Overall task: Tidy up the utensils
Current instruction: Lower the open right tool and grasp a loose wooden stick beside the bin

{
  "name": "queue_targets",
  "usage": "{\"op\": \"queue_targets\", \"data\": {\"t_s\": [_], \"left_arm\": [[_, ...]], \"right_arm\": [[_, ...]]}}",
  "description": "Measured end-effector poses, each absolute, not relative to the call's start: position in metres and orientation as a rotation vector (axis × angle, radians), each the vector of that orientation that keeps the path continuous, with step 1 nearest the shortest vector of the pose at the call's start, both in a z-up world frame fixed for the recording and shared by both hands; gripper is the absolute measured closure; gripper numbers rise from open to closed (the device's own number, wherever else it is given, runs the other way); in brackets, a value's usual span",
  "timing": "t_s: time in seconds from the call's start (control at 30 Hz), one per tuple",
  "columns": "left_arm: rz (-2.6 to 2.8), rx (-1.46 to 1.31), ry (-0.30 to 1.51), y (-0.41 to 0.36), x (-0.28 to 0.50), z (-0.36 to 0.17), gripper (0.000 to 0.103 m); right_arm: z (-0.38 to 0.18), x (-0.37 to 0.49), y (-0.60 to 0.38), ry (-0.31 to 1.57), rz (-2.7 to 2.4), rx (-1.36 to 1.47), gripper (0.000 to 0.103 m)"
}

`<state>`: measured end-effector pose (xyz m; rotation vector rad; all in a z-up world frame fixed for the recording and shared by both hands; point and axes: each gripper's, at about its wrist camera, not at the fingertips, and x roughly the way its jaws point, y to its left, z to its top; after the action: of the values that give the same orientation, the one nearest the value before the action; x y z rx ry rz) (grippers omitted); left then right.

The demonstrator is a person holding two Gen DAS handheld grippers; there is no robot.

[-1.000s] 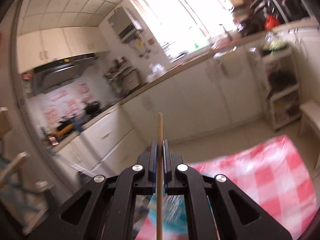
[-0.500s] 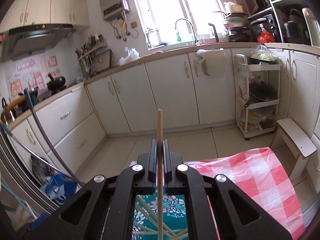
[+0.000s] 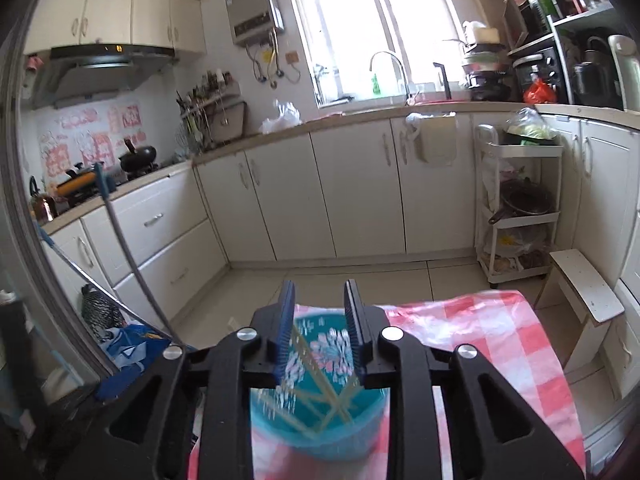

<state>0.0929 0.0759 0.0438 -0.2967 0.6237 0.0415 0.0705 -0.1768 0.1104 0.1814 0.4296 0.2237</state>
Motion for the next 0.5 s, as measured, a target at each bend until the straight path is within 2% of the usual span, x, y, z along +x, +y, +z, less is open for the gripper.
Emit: {"op": "queue_targets", "data": {"t_s": [0.1, 0.3, 0.5], "left_arm": [[0.049, -0.306, 0.639, 0.080, 0.094, 0.042, 0.029], [0.046, -0.287, 0.658, 0.075, 0.092, 0.038, 0.025], [0.027, -0.241, 0.683, 0.066, 0.093, 0.033, 0.024]], "right_arm": [[0.087, 0.040, -0.183, 0.501, 0.220, 0.189, 0.077], [-0.013, 0.028, -0.172, 0.829, 0.214, 0.155, 0.079], [-0.052, 0.043, -0.157, 0.924, 0.200, 0.128, 0.079]]}}
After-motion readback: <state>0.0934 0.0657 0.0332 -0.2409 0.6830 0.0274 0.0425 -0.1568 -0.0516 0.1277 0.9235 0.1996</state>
